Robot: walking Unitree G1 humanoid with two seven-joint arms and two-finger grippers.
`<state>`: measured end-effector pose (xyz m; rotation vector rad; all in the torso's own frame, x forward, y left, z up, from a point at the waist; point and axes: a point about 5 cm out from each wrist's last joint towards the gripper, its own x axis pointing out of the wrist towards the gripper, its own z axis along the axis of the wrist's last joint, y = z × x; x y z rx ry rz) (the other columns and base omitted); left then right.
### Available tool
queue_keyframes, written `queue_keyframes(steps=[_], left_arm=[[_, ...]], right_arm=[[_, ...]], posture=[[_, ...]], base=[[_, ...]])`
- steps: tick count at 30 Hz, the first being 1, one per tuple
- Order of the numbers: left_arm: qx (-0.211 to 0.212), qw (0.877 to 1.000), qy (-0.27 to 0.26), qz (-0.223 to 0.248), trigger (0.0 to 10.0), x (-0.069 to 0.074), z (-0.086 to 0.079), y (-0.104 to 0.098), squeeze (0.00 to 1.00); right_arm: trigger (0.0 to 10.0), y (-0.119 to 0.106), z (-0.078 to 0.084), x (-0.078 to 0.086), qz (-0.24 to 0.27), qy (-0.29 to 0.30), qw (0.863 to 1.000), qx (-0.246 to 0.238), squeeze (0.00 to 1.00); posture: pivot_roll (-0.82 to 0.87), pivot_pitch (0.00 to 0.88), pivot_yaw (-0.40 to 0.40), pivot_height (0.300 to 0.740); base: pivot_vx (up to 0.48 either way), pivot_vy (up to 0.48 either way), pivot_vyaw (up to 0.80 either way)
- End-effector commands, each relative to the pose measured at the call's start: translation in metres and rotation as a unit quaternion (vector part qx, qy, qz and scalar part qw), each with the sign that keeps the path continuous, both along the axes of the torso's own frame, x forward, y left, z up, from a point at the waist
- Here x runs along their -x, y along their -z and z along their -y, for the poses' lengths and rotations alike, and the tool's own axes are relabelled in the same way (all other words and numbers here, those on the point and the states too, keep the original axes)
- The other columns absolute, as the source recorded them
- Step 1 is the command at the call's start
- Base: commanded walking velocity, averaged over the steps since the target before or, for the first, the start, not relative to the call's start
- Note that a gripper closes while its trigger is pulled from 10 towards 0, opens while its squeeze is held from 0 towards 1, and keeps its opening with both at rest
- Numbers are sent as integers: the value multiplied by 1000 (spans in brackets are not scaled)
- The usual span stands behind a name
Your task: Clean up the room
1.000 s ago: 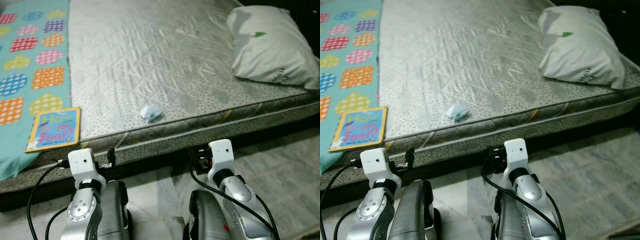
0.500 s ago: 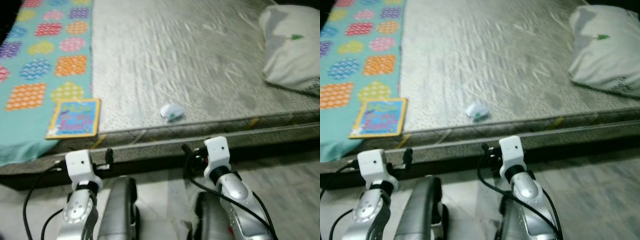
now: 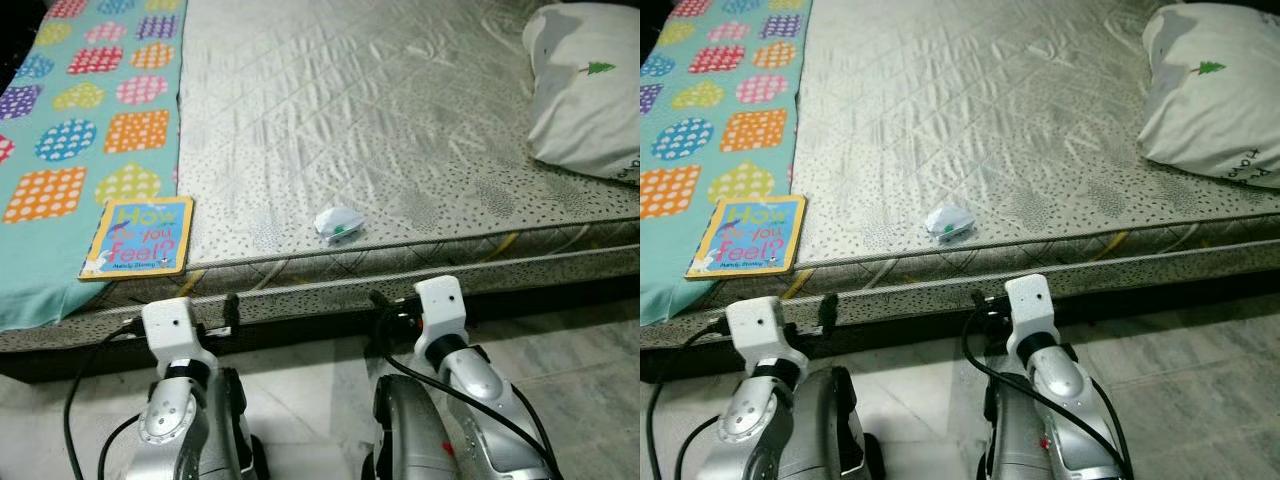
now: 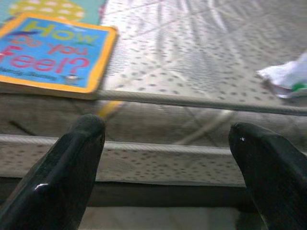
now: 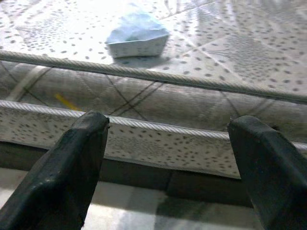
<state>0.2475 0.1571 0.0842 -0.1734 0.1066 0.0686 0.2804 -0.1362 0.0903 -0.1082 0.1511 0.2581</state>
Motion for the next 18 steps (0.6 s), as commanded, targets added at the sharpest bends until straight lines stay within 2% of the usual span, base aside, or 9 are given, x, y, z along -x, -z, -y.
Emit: queue_keyframes(steps=[1,12,18], left_arm=[[-4,1000,-5,-6,10000,3,-5,3,0],[-1,1000,-1,-5,10000,3,-4,2,0],[0,1000,1,-4,10000,3,-4,2,0]], right_arm=[[10000,2,-2,2,-5,-1,1000,-5,0],[10000,2,-2,0,-5,0,1000,-8,0],[10000,3,-2,1,-6,1,1000,-9,0]], posture=[[-59,221,1,543],[-56,223,3,543],[-56,222,3,543]], base=[[0,0,0],[322,0,0],[451,0,0]])
